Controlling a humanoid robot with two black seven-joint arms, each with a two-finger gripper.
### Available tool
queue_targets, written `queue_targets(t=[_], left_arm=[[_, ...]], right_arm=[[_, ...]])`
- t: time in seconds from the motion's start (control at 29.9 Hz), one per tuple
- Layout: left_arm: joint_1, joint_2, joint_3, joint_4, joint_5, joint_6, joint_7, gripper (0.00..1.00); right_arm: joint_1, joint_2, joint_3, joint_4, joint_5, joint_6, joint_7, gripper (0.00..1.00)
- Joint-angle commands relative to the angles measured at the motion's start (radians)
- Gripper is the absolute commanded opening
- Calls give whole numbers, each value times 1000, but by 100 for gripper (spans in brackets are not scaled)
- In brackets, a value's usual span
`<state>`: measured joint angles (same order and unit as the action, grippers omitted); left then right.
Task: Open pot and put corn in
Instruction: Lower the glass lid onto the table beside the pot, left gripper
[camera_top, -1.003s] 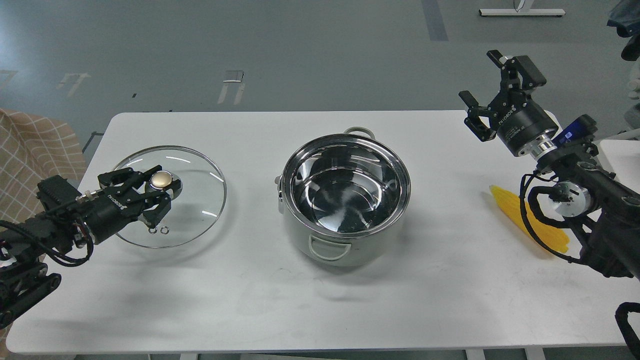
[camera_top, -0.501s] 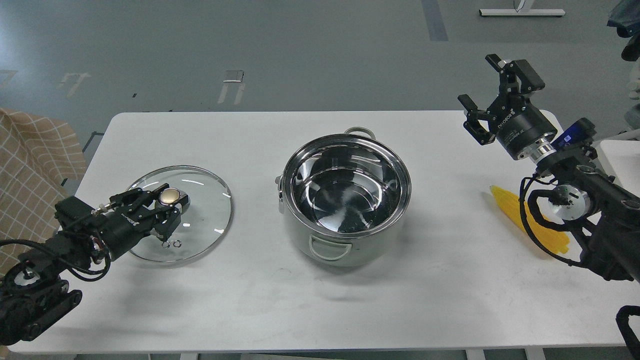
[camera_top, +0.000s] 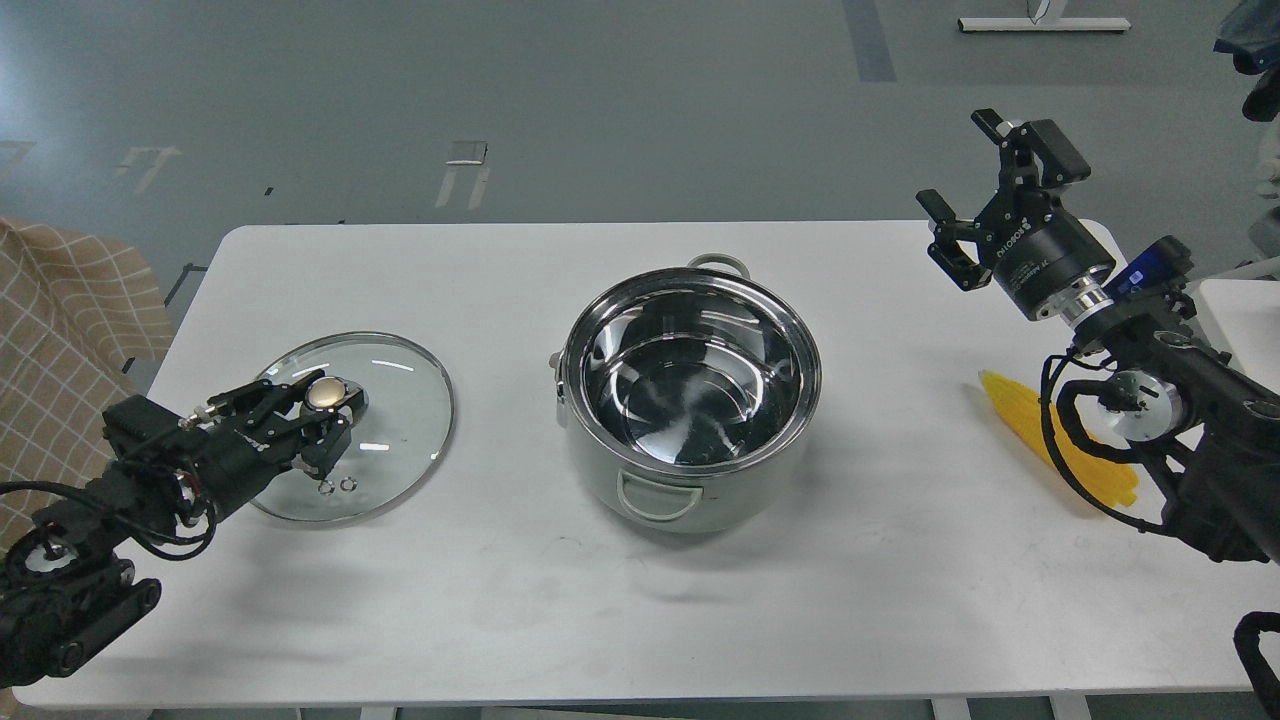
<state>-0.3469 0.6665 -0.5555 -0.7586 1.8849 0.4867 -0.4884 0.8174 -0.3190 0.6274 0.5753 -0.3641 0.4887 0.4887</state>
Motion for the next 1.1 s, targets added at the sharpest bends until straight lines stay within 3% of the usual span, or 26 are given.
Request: queue_targets(t=[0.0, 0.63, 0.8, 0.94, 0.97, 1.07], left_arm=[[-6, 19, -1, -5, -50, 2, 0, 95], [17, 28, 2, -4, -83, 2, 0, 94], [19, 27, 3, 1, -81, 2, 0, 60], [19, 21, 37, 2, -83, 2, 0, 48], [17, 21, 58, 4, -84, 2, 0, 37], [19, 19, 71, 4, -90, 2, 0, 30]], right_arm=[[-3, 1, 0, 0, -1, 0, 0, 97], [-4, 0, 0, 1, -4, 0, 0, 97], [-4, 0, 0, 1, -4, 0, 0, 97], [-4, 1, 0, 1, -4, 0, 0, 97], [-4, 1, 0, 1, -4, 0, 0, 97], [-6, 1, 0, 1, -4, 0, 0, 97]])
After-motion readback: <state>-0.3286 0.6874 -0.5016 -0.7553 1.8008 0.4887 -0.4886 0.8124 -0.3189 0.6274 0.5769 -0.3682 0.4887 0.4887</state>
